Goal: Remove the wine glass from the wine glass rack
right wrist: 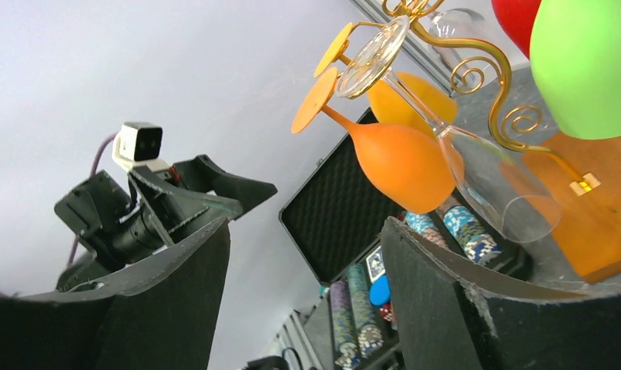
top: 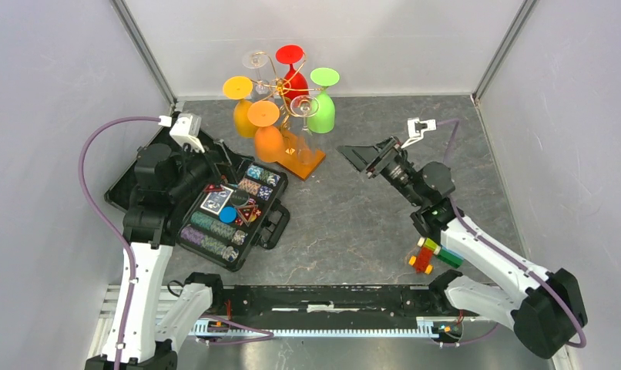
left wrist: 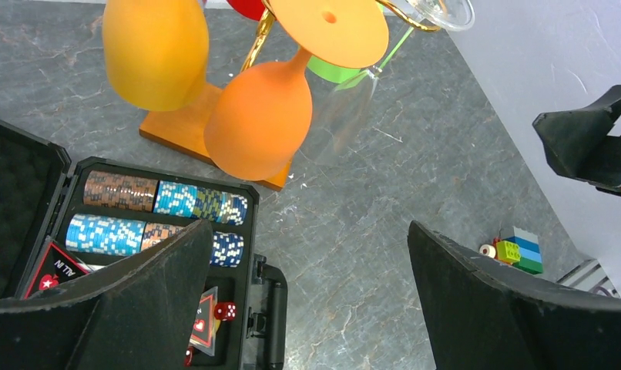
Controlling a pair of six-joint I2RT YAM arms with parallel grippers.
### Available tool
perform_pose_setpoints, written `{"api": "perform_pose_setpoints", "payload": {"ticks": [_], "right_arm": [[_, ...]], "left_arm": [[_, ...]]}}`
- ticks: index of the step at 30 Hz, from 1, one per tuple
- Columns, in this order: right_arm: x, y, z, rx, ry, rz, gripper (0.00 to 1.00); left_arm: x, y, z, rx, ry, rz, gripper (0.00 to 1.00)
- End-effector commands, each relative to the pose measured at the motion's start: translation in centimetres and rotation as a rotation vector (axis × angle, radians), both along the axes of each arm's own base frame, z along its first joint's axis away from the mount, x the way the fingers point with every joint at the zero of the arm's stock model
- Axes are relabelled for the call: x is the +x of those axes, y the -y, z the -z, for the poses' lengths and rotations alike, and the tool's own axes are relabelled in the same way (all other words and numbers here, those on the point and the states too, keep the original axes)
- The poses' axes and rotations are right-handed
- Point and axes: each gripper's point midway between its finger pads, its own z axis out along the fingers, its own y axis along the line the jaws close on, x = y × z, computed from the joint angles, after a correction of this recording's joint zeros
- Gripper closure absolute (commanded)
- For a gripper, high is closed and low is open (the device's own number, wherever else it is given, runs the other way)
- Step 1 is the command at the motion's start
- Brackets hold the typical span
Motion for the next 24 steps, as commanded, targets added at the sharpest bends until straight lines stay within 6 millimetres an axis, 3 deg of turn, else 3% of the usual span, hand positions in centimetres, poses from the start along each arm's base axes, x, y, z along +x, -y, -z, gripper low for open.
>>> {"api": "perform_pose_setpoints", "payload": {"ticks": [1, 14, 24], "right_arm": [[1.4, -0.7, -3.0, 0.134, -0.07, 0.079, 0.25], [8.3, -2.8, -2.9, 0.118, -0.238, 0.309, 0.35], [12.3, -5.9, -2.4, 0.077, -0.269, 0.325, 0.48]], "left_arm": [[0.1, 0.2, -1.9, -0.024, 0.081, 0.008, 0.0], [0.3, 0.1, -1.7, -0.011, 0.09, 0.004, 0.0], [0.1, -0.1, -1.2, -0.003, 0.087, -0.002, 0.0]]}}
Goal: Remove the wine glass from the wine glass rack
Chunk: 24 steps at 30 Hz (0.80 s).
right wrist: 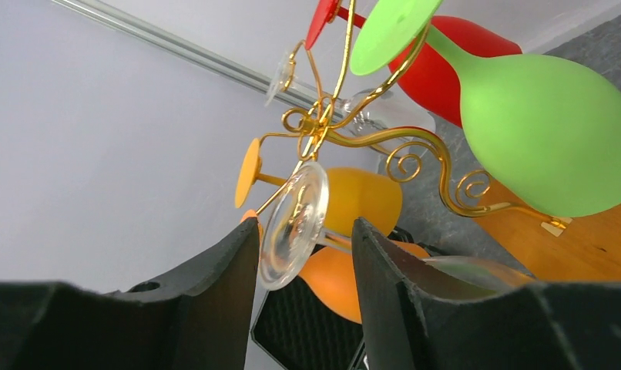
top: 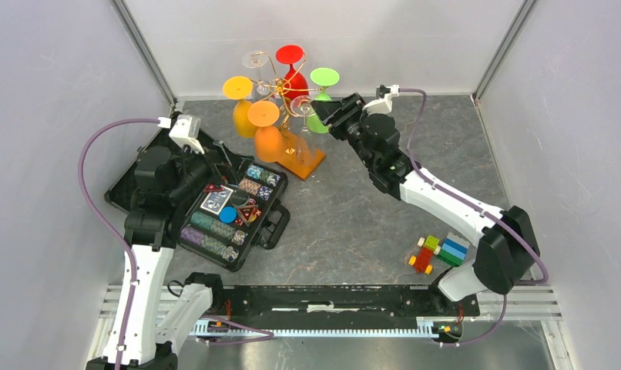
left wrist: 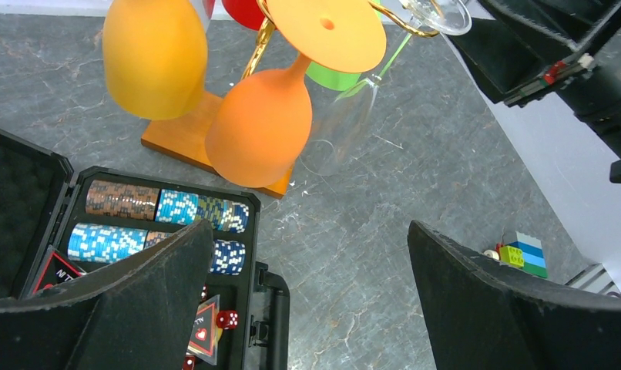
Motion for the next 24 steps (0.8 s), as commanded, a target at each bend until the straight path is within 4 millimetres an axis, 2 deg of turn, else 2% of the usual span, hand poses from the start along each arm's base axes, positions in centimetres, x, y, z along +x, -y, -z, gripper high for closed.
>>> {"api": "perform_pose_setpoints", "payload": {"ticks": [1, 4, 7, 9, 13, 17, 24], "right_arm": [[1.5, -0.8, -1.3, 0.017, 0.003, 0.026, 0.49], [1.9, -1.0, -1.1, 0.012, 0.0, 0.03, 0.56], [2.1, -1.1, -1.0, -0.001, 0.0, 0.035, 0.59], [2.3, -1.1, -1.1, -0.021, 0.01, 0.039, 0.69], [2.5, -1.0, -0.9, -0.062, -0.002, 0.051, 0.81], [2.5, -1.1, -1.2, -0.073, -0.005, 0.047, 1.0], [2.0, -0.9, -2.5, -0.077, 0.017, 0.05, 1.0]], "left_arm": [[0.0, -0.1, -1.0, -0.001, 0.049, 0.0, 0.0], [-0.1, 0.0, -0.9, -0.004, 0.05, 0.006, 0.0], [-0.1, 0.1, -0.9, -0.006, 0.052, 0.008, 0.0], [-0.2, 0.1, -0.9, -0.006, 0.052, 0.009, 0.0], [-0.1, 0.1, -0.8, -0.005, 0.051, 0.01, 0.0], [-0.2, 0.1, -0.7, -0.005, 0.05, 0.011, 0.0], [0.0, -0.2, -0.6, -0.006, 0.048, -0.011, 0.0]]}}
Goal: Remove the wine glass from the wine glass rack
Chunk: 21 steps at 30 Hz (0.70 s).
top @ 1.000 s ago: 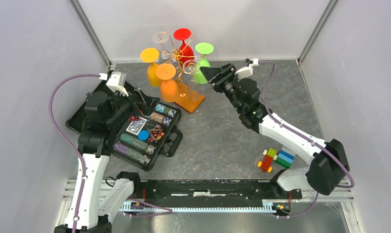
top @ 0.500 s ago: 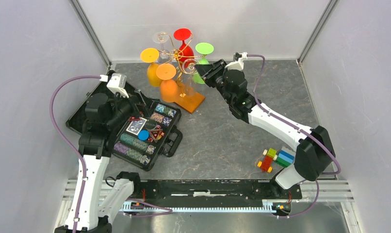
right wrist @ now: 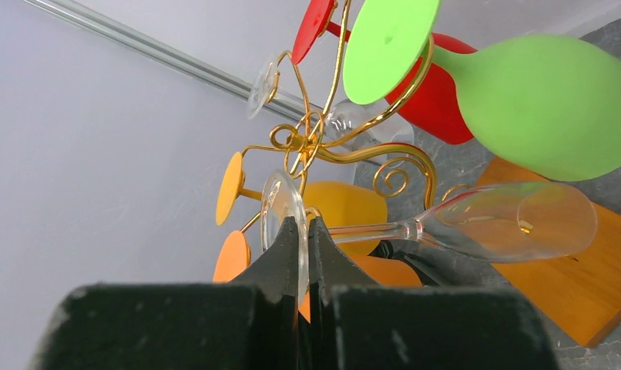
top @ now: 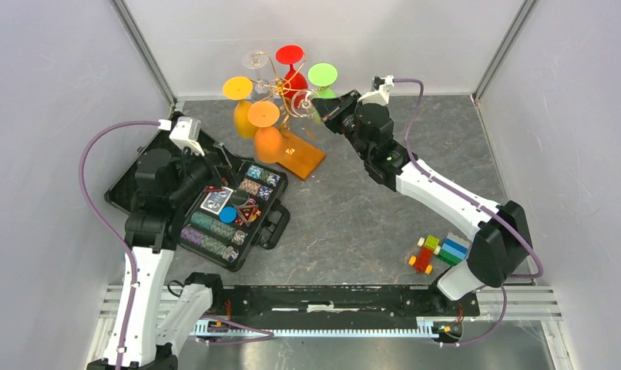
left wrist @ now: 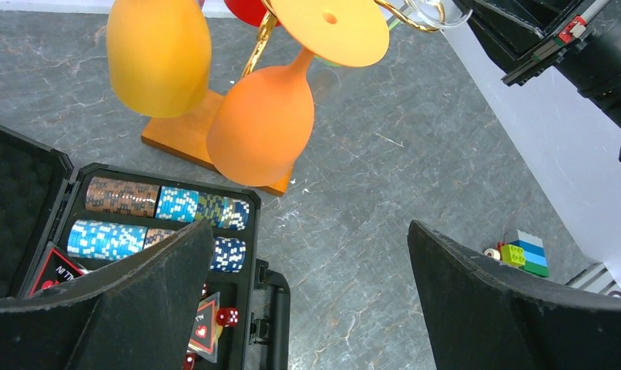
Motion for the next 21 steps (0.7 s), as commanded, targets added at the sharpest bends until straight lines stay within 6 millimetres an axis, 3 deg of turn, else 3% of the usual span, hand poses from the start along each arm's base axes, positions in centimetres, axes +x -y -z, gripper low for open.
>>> {"api": "perform_pose_setpoints", "payload": {"ticks": [1, 12, 21], "right_arm": [[-0.5, 0.0, -2.8, 0.014, 0.049, 0.002, 1.0], [-3.3, -2.2, -2.9, 0.059, 0.035, -0.083, 1.0], [-2.3, -2.9, -4.0, 0.107, 0.069, -0.051, 1.0]], "left_arm": [[0.2, -0.2, -1.0, -0.006, 0.049, -0.012, 0.0], [0.3, -0.5, -1.0, -0.011, 0.048, -0.033, 0.0], [0.4, -0.6, -0.8, -0.009, 0.042, -0.044, 0.0]]}}
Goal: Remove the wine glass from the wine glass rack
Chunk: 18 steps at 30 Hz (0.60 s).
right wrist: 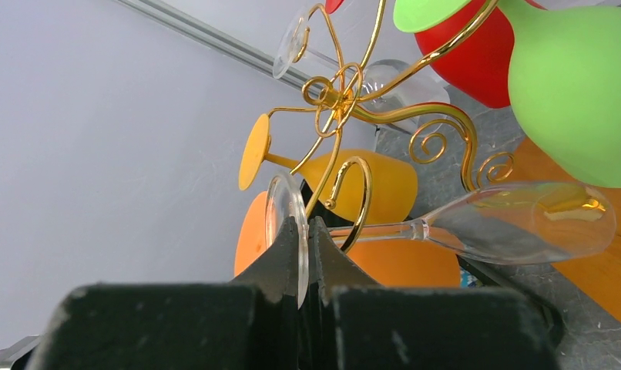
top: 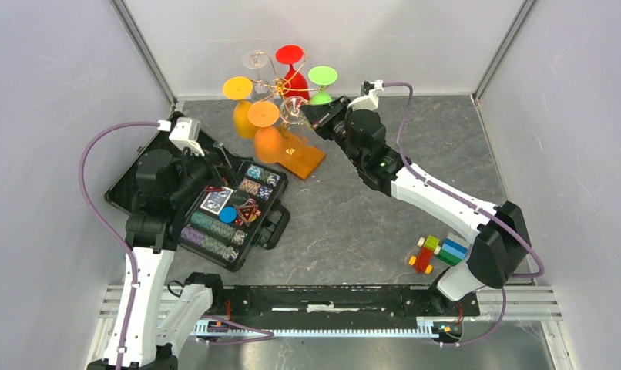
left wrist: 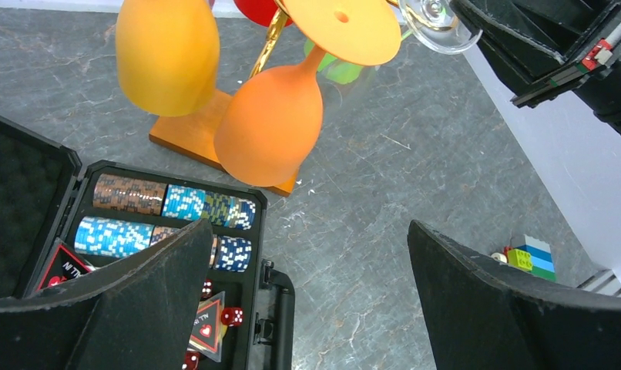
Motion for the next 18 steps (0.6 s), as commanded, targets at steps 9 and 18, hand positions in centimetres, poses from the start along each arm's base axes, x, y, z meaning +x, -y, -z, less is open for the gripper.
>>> {"api": "perform_pose_setpoints", "payload": {"ticks": [9, 18], "right_arm": [[1.8, -0.1, -5.0, 0.155, 0.073, 0.084, 1.0], [2.7, 1.8, -6.9, 0.194, 0.102, 0.191, 1.0]], "left_arm": [[0.1, 0.0, -1.3, -0.033, 0.053, -0.01, 0.0], [0.2, 0.0, -1.2, -0.032, 0.049, -0.01, 0.0]]}}
